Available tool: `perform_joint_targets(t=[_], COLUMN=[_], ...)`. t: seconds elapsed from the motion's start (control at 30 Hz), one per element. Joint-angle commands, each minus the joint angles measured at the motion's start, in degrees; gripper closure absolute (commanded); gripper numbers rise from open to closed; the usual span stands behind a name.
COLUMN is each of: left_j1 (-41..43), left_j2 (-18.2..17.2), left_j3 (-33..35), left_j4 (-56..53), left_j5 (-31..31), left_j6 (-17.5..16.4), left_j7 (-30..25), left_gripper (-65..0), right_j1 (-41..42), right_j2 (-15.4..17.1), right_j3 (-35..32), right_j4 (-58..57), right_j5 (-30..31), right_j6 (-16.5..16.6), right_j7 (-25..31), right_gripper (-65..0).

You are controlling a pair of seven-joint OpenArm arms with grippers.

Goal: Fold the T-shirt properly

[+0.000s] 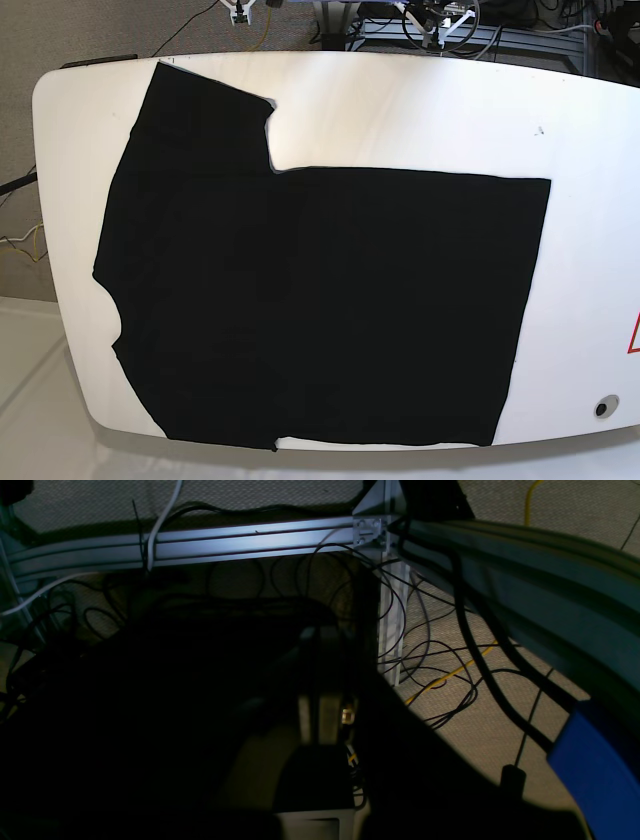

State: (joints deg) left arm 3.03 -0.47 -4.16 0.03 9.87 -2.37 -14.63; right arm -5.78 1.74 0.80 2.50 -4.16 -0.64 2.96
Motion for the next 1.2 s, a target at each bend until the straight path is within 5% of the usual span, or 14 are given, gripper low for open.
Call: perform_joint_targets(t=[0.0,1.17], left_j1=[0.2,2.6], left_j2=[-0.6,-1.9], left_j3=[0.4,0.6], left_j4=[0.0,3.0], left_j5=[0.2,-0.7], left_j6=[0.1,0.0], left_j7=[0.2,-1.3], left_gripper=[0.0,0.0], right_j1=[-0.5,-2.3], right_j2=[0.4,0.5], right_j3=[0.1,0.3], right_j4=[1.0,2.0], right_j5=[0.2,0.1], right_j6=[0.1,0.1], right_j7=[0.5,1.0], right_gripper=[-1.0,-0.6])
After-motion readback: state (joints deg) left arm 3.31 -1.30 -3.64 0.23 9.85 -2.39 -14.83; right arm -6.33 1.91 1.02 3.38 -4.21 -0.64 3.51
